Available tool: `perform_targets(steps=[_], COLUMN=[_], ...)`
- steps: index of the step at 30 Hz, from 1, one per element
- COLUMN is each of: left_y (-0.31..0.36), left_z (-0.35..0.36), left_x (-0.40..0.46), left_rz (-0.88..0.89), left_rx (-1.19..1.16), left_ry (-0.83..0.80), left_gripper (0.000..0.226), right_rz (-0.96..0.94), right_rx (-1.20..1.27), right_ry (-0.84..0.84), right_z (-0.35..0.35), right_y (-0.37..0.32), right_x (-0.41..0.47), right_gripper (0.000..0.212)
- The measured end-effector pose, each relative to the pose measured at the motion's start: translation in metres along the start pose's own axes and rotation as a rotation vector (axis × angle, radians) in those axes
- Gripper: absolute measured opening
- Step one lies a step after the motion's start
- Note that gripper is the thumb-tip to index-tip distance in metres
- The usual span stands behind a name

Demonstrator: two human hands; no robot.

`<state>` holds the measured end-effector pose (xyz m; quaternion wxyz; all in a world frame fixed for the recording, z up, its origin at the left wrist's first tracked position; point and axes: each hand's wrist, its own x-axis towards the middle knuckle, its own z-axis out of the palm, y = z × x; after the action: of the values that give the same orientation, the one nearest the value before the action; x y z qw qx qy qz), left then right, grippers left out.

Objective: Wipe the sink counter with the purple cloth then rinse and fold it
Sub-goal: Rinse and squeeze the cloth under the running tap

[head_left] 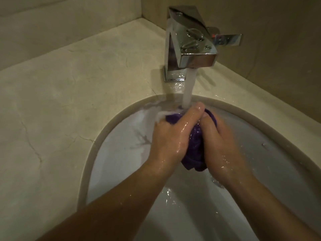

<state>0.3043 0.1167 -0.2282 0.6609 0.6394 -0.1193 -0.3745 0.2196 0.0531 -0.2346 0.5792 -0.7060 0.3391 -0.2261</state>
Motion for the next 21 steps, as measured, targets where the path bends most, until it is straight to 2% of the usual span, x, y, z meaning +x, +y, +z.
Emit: perform_targets(steps=[3,7,12,15,18,21], left_y=[-0.002,-0.005,-0.004,-0.003,0.003,0.009], left_z=[0.002,0.003,0.004,0.003,0.001,-0.007], left_x=[-0.001,-0.001,-0.002,-0.004,-0.002,0.006], left_rz=[-0.006,0.040,0.012,-0.020,-0.023,-0.139], left_rx=[0.000,-0.027,-0.043,-0.032,-0.050,-0.210], left_ry=[0.062,0.099,0.111,0.103,0.074,0.020], left_gripper=[0.046,0.025,0.023,0.030,0.024,0.072], right_rz=[-0.015,-0.072,-0.121,-0.112,-0.091,-0.042], right_rx=[-0.090,-0.160,-0.127,-0.125,-0.047,0.139], right_ry=[0.030,0.092,0.126,0.113,0.125,0.153], right_z=[0.001,0.003,0.001,0.002,0.002,-0.002], right_y=[0.000,0.000,-0.001,0.000,-0.003,-0.004], right_x=[-0.003,-0.003,-0.002,-0.003,-0.001,0.005], right_gripper=[0.043,0.039,0.042,0.044,0.040,0.032])
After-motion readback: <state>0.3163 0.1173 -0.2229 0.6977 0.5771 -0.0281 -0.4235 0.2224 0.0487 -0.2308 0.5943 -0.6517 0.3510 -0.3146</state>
